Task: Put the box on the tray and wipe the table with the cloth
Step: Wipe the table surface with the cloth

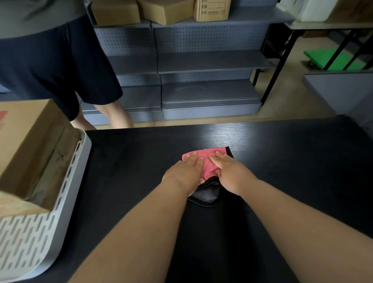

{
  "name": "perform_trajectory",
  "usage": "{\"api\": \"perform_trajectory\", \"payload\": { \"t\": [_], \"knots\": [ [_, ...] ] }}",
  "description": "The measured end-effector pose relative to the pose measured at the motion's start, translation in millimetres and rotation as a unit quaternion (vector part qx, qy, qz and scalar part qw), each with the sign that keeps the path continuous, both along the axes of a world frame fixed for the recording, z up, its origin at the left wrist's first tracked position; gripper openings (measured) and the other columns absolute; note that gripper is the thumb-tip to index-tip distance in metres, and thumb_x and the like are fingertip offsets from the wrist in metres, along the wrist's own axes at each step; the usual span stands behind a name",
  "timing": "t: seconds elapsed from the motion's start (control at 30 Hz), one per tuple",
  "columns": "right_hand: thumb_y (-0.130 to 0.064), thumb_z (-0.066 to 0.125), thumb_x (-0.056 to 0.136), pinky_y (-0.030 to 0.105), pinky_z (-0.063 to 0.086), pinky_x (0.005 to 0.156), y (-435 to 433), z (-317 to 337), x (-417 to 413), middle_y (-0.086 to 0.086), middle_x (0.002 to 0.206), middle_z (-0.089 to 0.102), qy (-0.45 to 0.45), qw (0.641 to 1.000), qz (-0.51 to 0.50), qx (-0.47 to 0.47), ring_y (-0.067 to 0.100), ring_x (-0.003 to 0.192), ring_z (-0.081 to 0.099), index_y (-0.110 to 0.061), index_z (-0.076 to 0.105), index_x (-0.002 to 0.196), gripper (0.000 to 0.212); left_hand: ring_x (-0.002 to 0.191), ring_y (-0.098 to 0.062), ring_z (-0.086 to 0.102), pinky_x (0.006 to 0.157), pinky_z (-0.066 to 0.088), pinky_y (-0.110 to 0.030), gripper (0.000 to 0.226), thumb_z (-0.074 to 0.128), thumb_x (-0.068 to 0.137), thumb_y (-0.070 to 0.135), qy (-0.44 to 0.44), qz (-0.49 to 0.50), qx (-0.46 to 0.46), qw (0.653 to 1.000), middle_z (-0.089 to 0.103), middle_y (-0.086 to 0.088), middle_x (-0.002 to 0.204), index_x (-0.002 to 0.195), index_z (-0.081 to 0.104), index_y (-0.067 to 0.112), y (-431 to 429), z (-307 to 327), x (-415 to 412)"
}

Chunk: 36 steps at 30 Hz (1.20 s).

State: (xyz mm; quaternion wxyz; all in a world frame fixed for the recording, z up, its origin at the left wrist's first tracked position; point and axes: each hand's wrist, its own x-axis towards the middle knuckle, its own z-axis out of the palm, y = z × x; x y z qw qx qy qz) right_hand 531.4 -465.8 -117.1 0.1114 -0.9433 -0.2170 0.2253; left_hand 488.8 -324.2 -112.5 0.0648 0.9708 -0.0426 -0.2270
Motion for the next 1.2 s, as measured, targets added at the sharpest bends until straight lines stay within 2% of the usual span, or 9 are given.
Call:
{"api": "perform_trajectory", "payload": {
  "t": [0.43,0.6,0.83,0.97,1.2],
  "knots": [
    [-0.017,0.036,0.101,0.025,0.010,0.117,-60.2,-2.4,-129.0,-0.001,0.160,0.009,-0.013,0.998,-0.060,0.009,0.014,0.148,0.008,-0.023,0.018,0.150,0.053,0.149,-0.023,0.000,0.120,0.009,-0.035,0.068,0.039,0.100,0.034,-0.005,-0.078,-0.013,0.997,-0.008,-0.008,0.161,0.152,0.001,0.013,-48.6,-3.7,-111.5],
    [-0.017,0.035,0.101,0.027,0.009,0.118,-68.4,-5.9,-195.0,-0.002,0.160,0.006,-0.006,0.997,-0.082,0.014,0.015,0.148,0.006,-0.023,0.016,0.150,0.053,0.149,-0.022,0.001,0.120,0.008,-0.035,0.068,0.039,0.100,0.034,-0.007,-0.104,-0.004,0.995,-0.007,-0.008,0.161,0.152,0.001,0.014,-54.1,-2.4,-170.8],
    [-0.016,0.034,0.100,0.034,0.014,0.121,-48.0,-11.2,-272.9,-0.001,0.161,0.003,0.000,0.997,-0.078,0.007,0.016,0.148,0.005,-0.021,0.012,0.151,0.055,0.149,-0.021,0.000,0.120,0.008,-0.035,0.068,0.039,0.100,0.035,-0.005,-0.106,0.007,0.994,-0.008,-0.007,0.161,0.152,0.000,0.015,-35.8,-1.8,-250.3],
    [-0.011,0.036,0.099,0.035,0.013,0.121,-23.8,-8.1,-306.1,-0.001,0.161,-0.001,0.001,0.999,-0.052,-0.002,0.017,0.148,0.003,-0.021,0.007,0.151,0.060,0.149,-0.020,0.000,0.120,0.008,-0.034,0.068,0.038,0.100,0.035,-0.003,-0.090,0.011,0.996,-0.008,-0.005,0.161,0.152,-0.001,0.016,-13.4,1.2,-289.4],
    [-0.012,0.030,0.100,0.033,0.009,0.121,15.5,-8.9,-338.9,-0.001,0.161,-0.003,-0.001,1.000,0.002,-0.004,0.018,0.148,0.000,-0.021,0.004,0.151,0.058,0.149,-0.018,0.001,0.120,0.008,-0.034,0.069,0.039,0.099,0.036,-0.007,-0.063,0.019,0.998,-0.006,-0.004,0.161,0.153,0.000,0.017,25.9,1.4,-335.6]
  ]
}}
